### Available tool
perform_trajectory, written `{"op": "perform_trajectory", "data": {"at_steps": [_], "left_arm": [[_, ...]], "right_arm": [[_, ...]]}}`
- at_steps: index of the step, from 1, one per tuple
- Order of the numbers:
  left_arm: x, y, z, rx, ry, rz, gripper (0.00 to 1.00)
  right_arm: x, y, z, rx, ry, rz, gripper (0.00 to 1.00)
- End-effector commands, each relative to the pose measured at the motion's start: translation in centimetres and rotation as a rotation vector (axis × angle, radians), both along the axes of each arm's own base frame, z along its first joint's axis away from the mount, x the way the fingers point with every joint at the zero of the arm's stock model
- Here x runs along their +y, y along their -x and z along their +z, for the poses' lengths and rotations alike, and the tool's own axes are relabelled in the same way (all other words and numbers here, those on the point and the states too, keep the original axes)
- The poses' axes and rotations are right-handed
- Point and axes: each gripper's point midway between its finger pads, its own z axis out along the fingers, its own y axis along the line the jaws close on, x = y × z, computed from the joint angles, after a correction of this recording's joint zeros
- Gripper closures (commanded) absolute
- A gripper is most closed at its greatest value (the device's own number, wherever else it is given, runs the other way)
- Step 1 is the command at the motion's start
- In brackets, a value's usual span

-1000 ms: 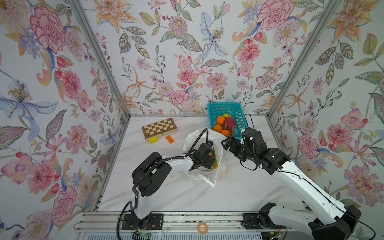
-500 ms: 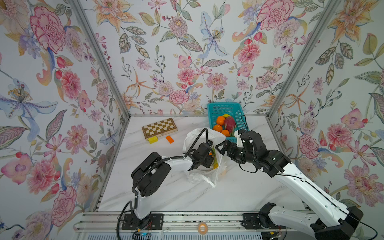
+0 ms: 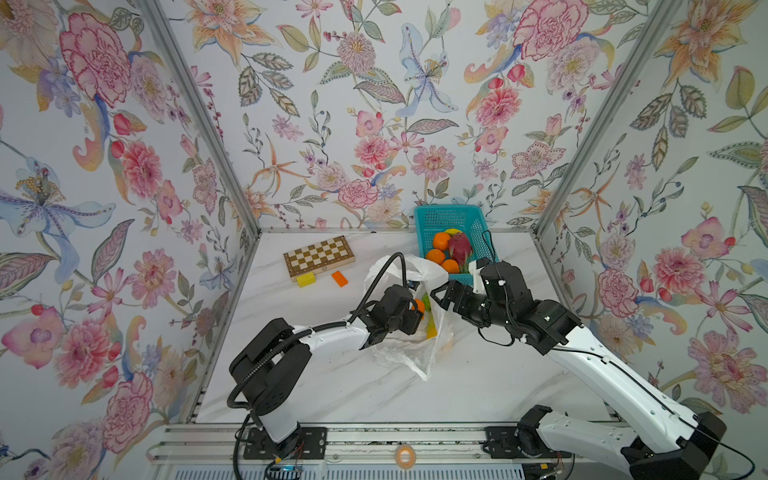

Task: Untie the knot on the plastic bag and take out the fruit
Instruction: 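Lift the orange out of the bag with the left gripper toward the right gripper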

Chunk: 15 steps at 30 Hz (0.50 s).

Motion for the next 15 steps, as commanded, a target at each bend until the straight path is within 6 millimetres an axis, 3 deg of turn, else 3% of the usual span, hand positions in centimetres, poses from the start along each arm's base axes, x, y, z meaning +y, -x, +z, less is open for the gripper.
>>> {"op": "perform_trajectory", "data": {"at_steps": [1,6,7,15], "left_arm": [[0.5,0.0,1.8,-0.063,0.036,-0.017,0.46],[1.0,0.5,2.8,-0.096,0.046,-0.032,0.46],[1.1,0.8,4.3,-0.124,0.072,-0.039,0.46],[2.0,2.0,7.9,-0.242,0.123,-0.089,0.46]], "right_arm": [[0.0,0.0,0.5,-0.02,-0.016,-0.008,0.07],[0.0,-0.2,1.5,-0.047,-0.042,-0.015,0.06],[0.0,-0.2,1.7,-0.051,-0.047,-0.016,0.05],[-0.4,-0.7,2.7,-0.066,-0.078,-0.029,0.04]]}}
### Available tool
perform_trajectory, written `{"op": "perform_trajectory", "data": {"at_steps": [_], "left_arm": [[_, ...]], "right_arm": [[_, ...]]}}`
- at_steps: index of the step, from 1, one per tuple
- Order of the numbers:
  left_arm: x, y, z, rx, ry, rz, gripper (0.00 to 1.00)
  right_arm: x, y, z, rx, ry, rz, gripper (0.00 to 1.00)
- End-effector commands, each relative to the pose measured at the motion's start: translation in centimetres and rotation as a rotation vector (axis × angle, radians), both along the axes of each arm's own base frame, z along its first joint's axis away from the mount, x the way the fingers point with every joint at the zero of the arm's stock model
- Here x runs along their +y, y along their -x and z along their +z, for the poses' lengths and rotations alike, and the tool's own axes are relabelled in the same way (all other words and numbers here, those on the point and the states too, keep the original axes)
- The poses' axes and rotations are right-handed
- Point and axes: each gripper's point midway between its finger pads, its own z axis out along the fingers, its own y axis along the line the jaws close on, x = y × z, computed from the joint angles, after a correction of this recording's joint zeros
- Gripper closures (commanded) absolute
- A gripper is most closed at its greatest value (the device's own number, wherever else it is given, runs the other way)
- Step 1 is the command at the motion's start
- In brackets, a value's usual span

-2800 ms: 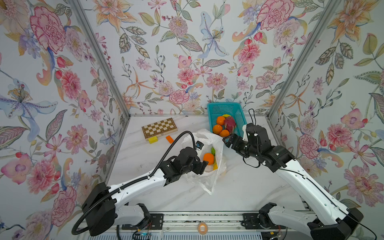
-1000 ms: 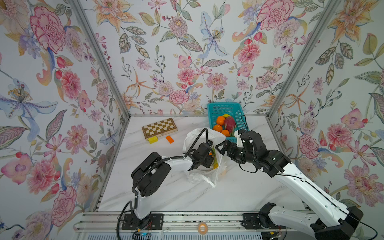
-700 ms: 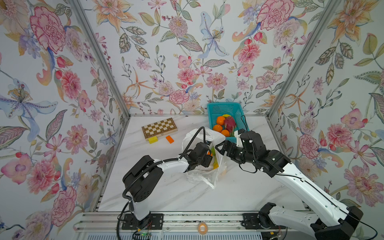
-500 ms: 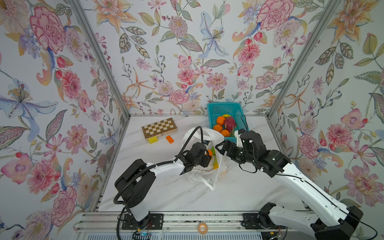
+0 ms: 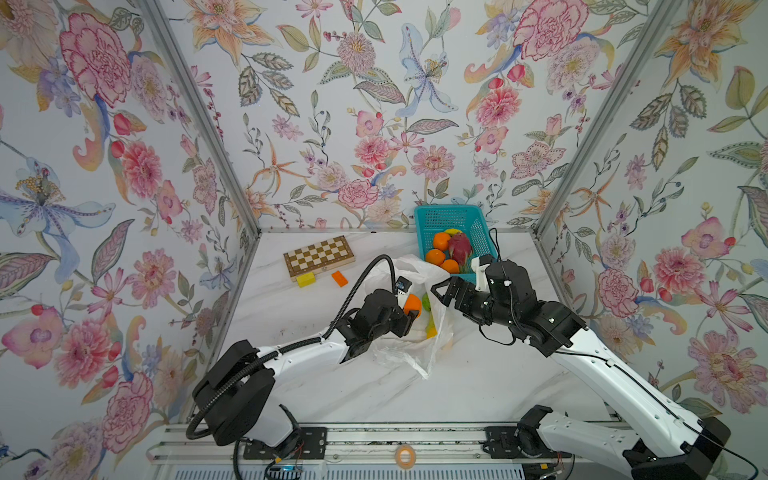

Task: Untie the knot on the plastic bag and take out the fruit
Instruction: 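Lift the orange out of the bag with the left gripper toward the right gripper, then grasp the orange with the right gripper from the left gripper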

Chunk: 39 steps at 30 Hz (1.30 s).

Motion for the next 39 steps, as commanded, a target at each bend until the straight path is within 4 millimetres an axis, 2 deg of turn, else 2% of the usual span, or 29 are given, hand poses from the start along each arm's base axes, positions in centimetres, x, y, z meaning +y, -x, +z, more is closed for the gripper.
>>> {"op": "perform_trajectory", "data": {"at_steps": [1,9,17,27,34,39], "left_arm": [[0.3,0.3,2.7,-0.095,0.036,-0.04,0.46],[0.6,1.3,7.8,-0.268,0.063,-0.11,0.46],[-0.5,2.1,13.6,-0.409,0.11,-0.205,0.46],[-1.9,3.0,19.3,-0.504,0.188,-0.288,0.46],[-2.5,3.8,21.2,-0.524,0.243,-0.336,0.46],[-2.9,4.1,21.4,-0.48,0.311,-0.347,0.46]], "right_arm": [[-0.1,-0.2,1.4,-0.023,-0.04,-0.007,0.04],[0.2,-1.1,3.7,-0.046,-0.126,0.037,0.03],[2.7,-1.1,5.9,-0.097,-0.221,0.162,0.02],[3.9,-1.3,6.1,-0.09,-0.239,0.199,0.03],[4.1,-1.3,7.0,-0.123,-0.28,0.201,0.18],[3.9,-1.1,7.3,-0.139,-0.29,0.199,0.39]]}}
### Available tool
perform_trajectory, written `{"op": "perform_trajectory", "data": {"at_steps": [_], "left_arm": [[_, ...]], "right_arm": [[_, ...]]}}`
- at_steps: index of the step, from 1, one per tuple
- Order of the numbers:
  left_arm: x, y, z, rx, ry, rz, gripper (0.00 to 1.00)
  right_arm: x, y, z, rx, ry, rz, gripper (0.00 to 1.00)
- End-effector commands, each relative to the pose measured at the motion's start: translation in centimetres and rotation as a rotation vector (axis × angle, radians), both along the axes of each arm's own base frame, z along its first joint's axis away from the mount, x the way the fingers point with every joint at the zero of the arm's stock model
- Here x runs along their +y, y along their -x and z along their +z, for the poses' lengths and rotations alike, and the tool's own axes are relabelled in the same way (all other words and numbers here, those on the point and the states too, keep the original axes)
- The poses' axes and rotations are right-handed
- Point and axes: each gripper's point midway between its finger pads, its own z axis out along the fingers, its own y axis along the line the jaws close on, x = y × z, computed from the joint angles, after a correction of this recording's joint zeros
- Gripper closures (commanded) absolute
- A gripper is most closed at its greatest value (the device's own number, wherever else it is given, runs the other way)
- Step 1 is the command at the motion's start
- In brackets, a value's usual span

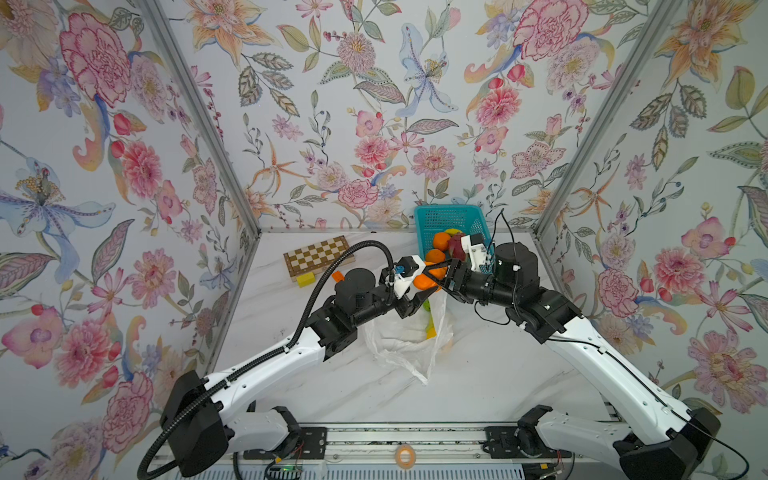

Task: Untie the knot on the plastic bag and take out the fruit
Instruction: 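Grasp the orange with the right gripper from the left gripper, then carry the orange into the teal basket with the right gripper and release it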

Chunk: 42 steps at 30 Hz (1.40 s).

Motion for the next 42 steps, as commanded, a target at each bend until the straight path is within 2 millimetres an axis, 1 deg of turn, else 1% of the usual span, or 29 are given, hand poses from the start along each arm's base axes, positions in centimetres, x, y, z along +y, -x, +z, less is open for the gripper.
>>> {"op": "perform_trajectory", "data": {"at_steps": [1,3,4,6,7,9,13,14,18,20,25,27,30,34,37,39,42], "left_arm": [[-0.1,0.5,3.9,-0.038,0.115,-0.047,0.46],[-0.2,0.6,4.0,-0.03,0.131,-0.053,0.45],[-0.3,0.5,4.0,-0.027,0.133,-0.051,0.45],[-0.2,0.4,4.0,-0.024,0.135,-0.042,0.41],[-0.1,0.2,4.0,-0.024,0.134,-0.033,0.38],[0.0,0.0,4.0,-0.029,0.13,-0.013,0.27],[0.6,-0.5,4.3,-0.044,0.115,0.032,0.11],[0.8,-0.6,4.4,-0.046,0.109,0.044,0.08],[1.5,-1.0,4.4,-0.046,0.078,0.09,0.01],[1.7,-1.0,4.3,-0.042,0.062,0.094,0.01],[2.2,-1.1,4.4,-0.022,0.041,0.119,0.01],[2.6,-1.1,4.5,-0.016,0.041,0.136,0.01],[3.0,-1.0,4.8,-0.013,0.047,0.149,0.01],[3.3,-0.9,4.8,0.008,0.052,0.162,0.01],[3.4,-0.7,4.7,0.021,0.053,0.151,0.01],[3.1,-0.4,4.5,0.035,0.051,0.134,0.01],[3.0,-0.3,4.5,0.062,0.048,0.127,0.01]], "right_arm": [[-0.4,0.1,1.2,-0.047,-0.026,-0.015,0.43],[-0.6,0.2,1.7,-0.066,-0.034,-0.023,0.51],[-0.8,0.2,1.8,-0.072,-0.034,-0.028,0.53],[-1.1,0.2,2.1,-0.086,-0.034,-0.042,0.58],[-1.2,0.2,2.2,-0.09,-0.035,-0.045,0.59],[-1.5,0.0,2.4,-0.097,-0.034,-0.058,0.61],[-2.2,-0.5,3.4,-0.121,-0.041,-0.091,0.61],[-3.1,-1.2,3.6,-0.131,-0.039,-0.125,0.62],[-5.3,-3.0,5.1,-0.183,-0.025,-0.207,0.63],[-6.5,-4.2,5.4,-0.202,-0.009,-0.259,0.63],[-9.9,-7.5,5.1,-0.228,0.064,-0.362,0.63],[-11.2,-8.9,4.7,-0.239,0.111,-0.386,0.63],[-12.5,-11.0,3.5,-0.227,0.181,-0.406,0.61],[-13.6,-13.6,1.7,-0.202,0.28,-0.42,0.62],[-14.1,-15.5,-0.3,-0.166,0.356,-0.41,0.62],[-14.6,-16.7,-2.1,-0.122,0.413,-0.409,0.63],[-15.2,-18.0,-4.6,-0.067,0.487,-0.4,0.63]]}}
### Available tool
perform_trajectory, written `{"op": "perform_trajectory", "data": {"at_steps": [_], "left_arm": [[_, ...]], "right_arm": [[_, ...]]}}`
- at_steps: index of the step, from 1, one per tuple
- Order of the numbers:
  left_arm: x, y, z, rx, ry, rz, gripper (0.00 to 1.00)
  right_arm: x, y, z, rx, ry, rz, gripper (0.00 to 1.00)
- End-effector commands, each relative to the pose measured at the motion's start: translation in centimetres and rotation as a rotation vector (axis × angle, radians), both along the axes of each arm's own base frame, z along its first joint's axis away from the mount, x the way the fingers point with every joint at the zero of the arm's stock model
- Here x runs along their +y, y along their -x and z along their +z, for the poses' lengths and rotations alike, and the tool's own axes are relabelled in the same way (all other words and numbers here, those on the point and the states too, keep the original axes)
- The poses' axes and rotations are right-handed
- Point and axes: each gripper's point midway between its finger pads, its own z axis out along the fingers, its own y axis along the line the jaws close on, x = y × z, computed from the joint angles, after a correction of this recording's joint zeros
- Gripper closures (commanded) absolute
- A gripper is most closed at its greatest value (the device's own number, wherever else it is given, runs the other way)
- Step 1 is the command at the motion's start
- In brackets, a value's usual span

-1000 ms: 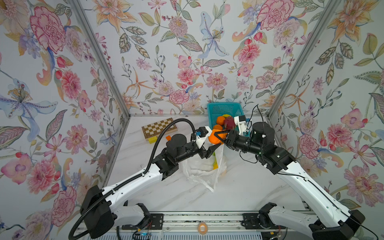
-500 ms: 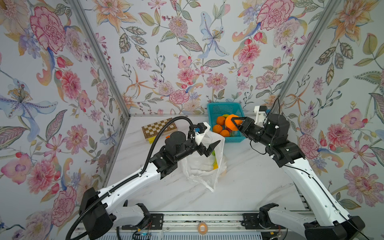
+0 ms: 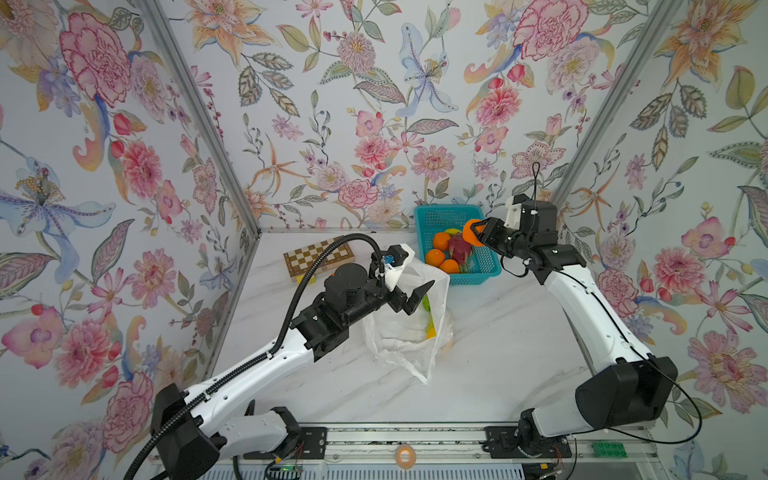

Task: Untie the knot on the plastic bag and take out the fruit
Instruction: 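Carry the orange into the teal basket with the right gripper and release it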

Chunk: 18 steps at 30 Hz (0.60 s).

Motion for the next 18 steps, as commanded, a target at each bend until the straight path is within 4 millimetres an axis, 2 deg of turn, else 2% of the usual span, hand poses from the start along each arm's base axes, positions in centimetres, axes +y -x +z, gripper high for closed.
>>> {"op": "perform_trajectory", "data": {"at_steps": [1,12,18], "left_arm": [[0.2,0.5,2.0,0.014,0.035,-0.008,0.01],[-1.1,-0.9,1.1,0.17,-0.116,0.048,0.01],[-1.1,-1.9,0.0,0.258,-0.169,0.111,0.01]], "right_arm": [[-1.3,-0.8,-2.6,0.071,0.123,-0.001,0.63],[-4.1,-4.5,-10.4,0.29,0.277,-0.018,0.63],[-5.7,-6.2,-14.4,0.396,0.317,-0.046,0.64]]}}
